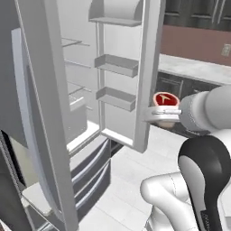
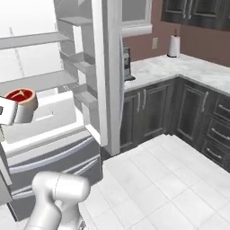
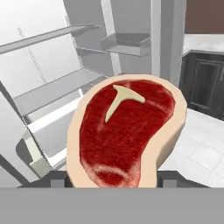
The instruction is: Gather the lemon wedge and lemon from the fridge and place them on a tray on the dining counter. Then gather the steaks from the fridge and place them on the other tray.
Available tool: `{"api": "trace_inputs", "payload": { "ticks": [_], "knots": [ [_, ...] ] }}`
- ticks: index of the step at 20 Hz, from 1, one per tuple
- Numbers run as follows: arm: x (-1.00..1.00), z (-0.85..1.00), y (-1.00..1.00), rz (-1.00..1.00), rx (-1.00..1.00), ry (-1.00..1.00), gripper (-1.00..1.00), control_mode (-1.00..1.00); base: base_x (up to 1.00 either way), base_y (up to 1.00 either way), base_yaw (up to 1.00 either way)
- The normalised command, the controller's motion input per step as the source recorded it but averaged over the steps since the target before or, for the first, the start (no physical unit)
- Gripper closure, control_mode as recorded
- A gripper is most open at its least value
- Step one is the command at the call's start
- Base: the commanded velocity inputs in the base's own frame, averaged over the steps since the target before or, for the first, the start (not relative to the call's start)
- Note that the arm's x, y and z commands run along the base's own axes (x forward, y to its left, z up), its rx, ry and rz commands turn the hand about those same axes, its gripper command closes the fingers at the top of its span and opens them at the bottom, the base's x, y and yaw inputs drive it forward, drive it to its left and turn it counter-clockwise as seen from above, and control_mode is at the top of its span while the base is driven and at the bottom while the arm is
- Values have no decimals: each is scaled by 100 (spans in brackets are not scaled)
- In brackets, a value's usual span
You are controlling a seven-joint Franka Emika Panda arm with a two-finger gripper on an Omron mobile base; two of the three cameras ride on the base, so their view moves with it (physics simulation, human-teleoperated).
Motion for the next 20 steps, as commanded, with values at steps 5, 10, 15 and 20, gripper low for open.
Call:
{"api": "trace_inputs", "payload": {
  "ticks": [5,10,15,20],
  "knots": [
    [0,0,0,0,0,0,100,100,-61,8,-56],
    [0,0,0,0,0,0,100,100,-74,8,-55],
    [0,0,0,0,0,0,100,100,-81,11,-52],
    [0,0,0,0,0,0,100,100,-87,3,-49]
  ]
}}
